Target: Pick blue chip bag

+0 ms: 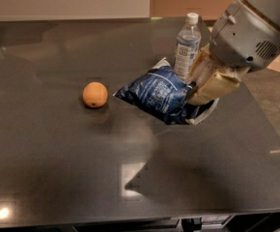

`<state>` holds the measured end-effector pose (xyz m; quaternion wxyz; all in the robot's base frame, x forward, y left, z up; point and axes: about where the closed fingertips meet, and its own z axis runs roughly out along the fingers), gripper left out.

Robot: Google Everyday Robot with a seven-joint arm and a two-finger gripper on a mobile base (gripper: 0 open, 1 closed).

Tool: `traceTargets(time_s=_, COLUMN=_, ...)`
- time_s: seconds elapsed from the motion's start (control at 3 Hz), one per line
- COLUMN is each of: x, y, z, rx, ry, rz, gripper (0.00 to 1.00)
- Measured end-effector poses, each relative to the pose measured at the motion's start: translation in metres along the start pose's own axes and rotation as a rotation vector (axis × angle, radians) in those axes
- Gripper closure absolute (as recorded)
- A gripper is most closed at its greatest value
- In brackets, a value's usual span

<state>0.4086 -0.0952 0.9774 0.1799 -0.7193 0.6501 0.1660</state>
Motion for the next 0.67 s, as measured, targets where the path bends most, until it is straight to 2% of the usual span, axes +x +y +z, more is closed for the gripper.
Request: traceTargets(time_s=0.67, x=-0.0068, y=-0.0082, z=-0.0104, rx=0.042, ry=-0.038, rz=-0.016, gripper=1.00)
